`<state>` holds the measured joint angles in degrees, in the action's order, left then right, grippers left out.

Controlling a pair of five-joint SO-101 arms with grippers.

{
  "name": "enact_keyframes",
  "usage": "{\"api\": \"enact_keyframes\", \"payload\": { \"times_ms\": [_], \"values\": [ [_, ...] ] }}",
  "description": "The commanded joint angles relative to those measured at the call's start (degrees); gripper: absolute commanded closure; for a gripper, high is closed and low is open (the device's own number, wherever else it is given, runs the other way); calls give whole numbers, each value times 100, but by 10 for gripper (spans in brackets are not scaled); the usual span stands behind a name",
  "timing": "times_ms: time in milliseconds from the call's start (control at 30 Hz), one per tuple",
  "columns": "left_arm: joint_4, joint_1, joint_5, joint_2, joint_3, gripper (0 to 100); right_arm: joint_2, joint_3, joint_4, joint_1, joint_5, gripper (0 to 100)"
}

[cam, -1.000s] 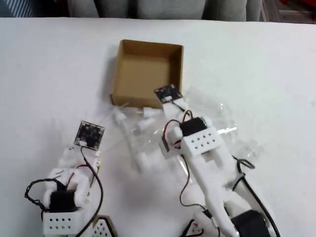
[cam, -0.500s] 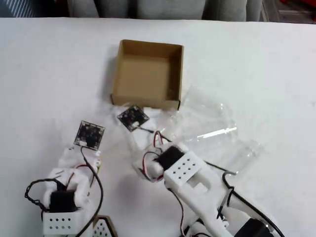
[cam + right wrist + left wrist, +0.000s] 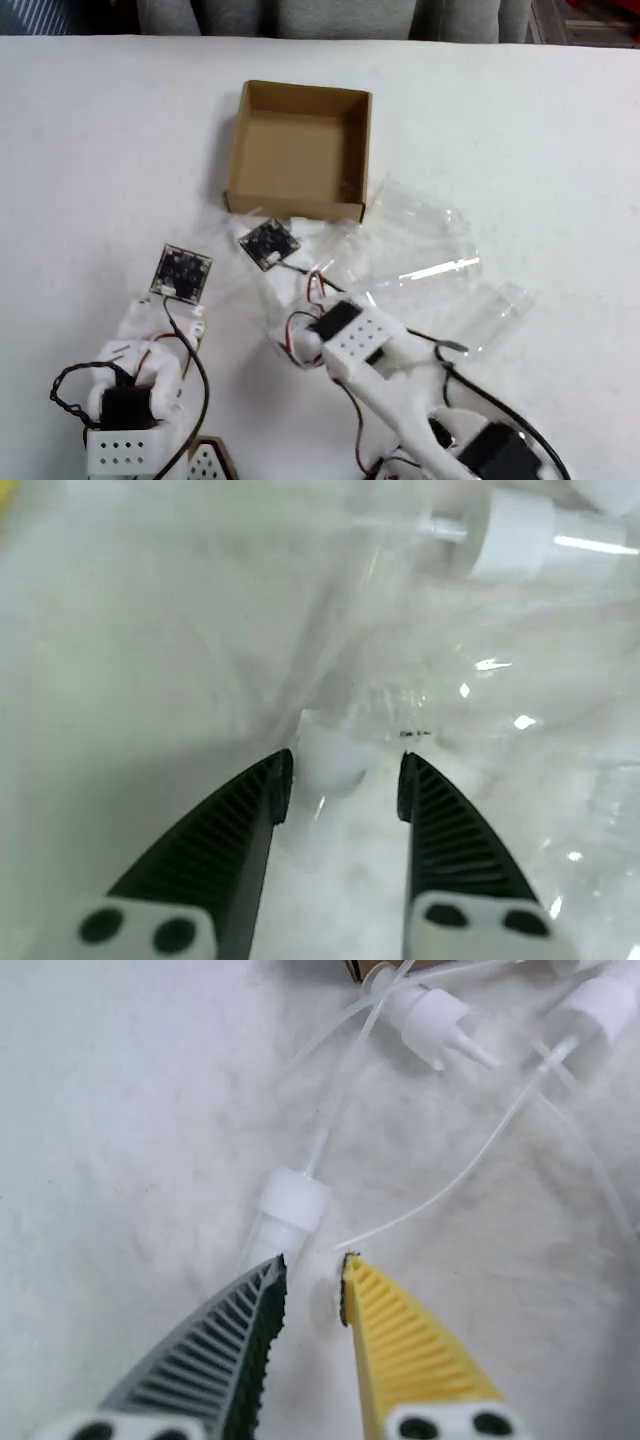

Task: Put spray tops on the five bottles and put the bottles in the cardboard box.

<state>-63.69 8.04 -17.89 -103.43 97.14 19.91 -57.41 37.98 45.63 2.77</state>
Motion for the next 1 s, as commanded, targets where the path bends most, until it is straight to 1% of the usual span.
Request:
{"api": "enact_keyframes", "payload": {
  "times_ms": [0,133,167,267,333,367,500,567,667,767,867,967],
  "values": [
    [79,66,-44,-101,-18,894,-382,545,189,40,18,865],
    [79,66,-44,-101,-18,894,-708,791,347,40,26,868],
    [79,66,-44,-101,-18,894,-725,800,347,40,18,883],
    [79,66,-44,-101,-18,894,-699,809,347,22,9,990],
    [79,66,-44,-101,-18,894,-558,800,532,4,0,968],
    [79,66,-44,-101,-18,894,-453,809,699,-4,-53,975],
    [79,66,-44,-101,-18,894,277,818,1666,-13,-958,981],
    [79,66,-44,-101,-18,894,848,879,2360,-251,-1266,982],
    [70,66,-44,-101,-18,894,1798,1169,3486,-1095,-1556,982],
    [70,66,-44,-101,-18,894,2536,1582,4400,-2387,-2084,982],
    [62,66,-44,-101,-18,894,2862,1890,4989,-3820,-2936,982],
    [0,66,-44,-101,-18,894,2782,2013,5156,-5349,-3991,982]
  ]
}}
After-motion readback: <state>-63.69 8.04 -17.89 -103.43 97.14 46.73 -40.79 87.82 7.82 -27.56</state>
